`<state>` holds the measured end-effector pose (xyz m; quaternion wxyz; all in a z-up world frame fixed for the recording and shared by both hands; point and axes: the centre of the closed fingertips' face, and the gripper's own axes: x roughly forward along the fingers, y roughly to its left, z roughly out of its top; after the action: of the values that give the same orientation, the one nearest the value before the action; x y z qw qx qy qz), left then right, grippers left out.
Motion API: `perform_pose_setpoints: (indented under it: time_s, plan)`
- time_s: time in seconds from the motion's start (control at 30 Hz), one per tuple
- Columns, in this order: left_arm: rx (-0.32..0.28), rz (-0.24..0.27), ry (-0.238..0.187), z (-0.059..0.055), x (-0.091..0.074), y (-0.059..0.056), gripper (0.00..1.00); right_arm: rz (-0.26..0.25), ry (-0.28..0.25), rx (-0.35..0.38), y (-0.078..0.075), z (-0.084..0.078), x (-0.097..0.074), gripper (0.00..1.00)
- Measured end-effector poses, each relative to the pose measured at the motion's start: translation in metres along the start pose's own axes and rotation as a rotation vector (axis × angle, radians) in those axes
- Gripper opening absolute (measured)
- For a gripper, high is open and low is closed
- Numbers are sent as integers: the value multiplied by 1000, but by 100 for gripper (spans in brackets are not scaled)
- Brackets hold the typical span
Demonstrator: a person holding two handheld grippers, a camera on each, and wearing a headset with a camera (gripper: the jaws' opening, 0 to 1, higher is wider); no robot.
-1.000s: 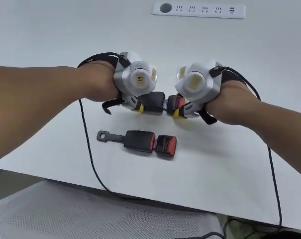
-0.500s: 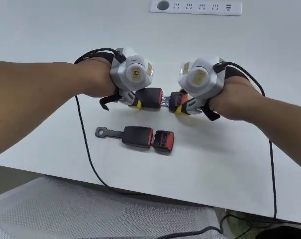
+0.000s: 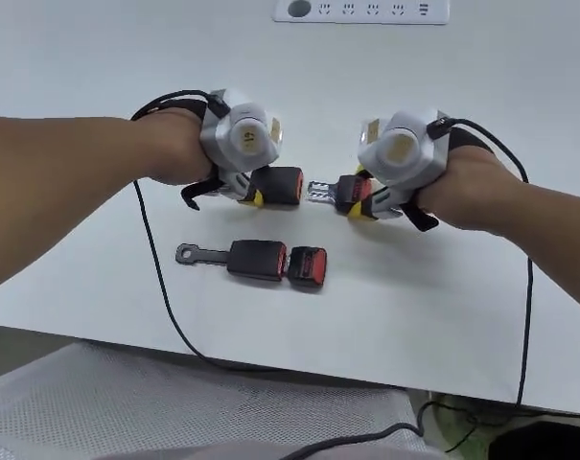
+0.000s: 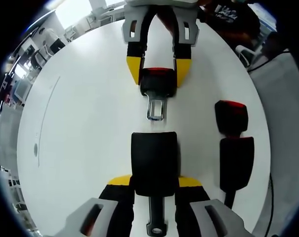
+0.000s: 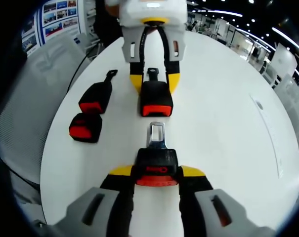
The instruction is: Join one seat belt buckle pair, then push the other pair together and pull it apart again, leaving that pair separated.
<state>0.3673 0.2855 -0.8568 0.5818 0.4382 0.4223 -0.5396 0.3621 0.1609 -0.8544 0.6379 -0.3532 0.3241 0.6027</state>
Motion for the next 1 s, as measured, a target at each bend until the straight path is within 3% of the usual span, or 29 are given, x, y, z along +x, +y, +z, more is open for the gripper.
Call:
perform_pose_setpoints:
  time_s: [0.33,0.5,0.63,0.83,1.0]
  plan:
    - [-40,32,-12,-1,-2,-1,32,-19,60,16,5,-65,-39,36]
    - [-19,28,12,0,-2,-2,32,-28,64,42,7,-89,-53,36]
    - [3,31,27,1,-2,-3,32,-33,82,56,6,-98,-58,36]
    - [-12,41,36,1,-3,-2,32,-42,89,82,4,-100,-58,37]
    - [-29,47,35,1,-4,-2,32,-79,97,81,0,-100,-60,42]
